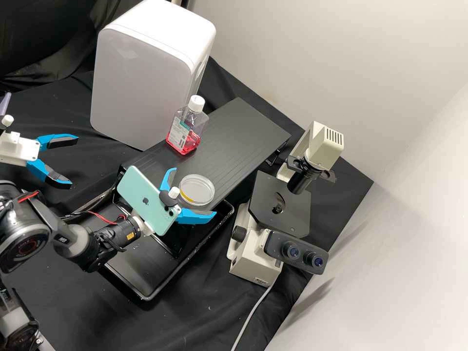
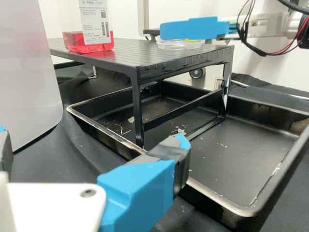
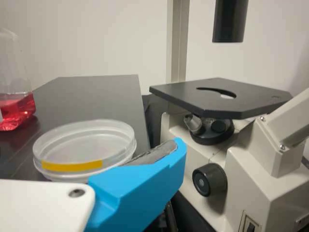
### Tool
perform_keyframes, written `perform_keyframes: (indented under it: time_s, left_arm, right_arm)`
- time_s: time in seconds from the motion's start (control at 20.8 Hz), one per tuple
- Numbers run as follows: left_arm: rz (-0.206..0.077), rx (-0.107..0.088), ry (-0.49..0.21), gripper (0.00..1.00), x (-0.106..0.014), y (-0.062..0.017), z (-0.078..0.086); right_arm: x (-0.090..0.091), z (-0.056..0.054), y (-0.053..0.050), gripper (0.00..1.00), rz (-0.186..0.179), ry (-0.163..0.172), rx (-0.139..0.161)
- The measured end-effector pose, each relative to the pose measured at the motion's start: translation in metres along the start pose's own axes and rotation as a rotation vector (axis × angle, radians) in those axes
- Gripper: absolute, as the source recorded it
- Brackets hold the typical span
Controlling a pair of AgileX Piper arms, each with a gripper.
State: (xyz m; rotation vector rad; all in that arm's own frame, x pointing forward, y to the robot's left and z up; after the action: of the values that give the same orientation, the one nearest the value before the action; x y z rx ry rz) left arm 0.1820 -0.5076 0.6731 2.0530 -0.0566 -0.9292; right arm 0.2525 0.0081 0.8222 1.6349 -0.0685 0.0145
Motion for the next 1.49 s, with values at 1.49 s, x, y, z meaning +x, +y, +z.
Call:
perform_keyframes:
  time_s: [1.49]
  left_arm:
    - [-0.013,0.000,0.001,1.00,0.001,-0.0028,-0.001]
  right_arm:
    - [0.020,-0.004,0.002,1.00,0.011,0.007,0.008]
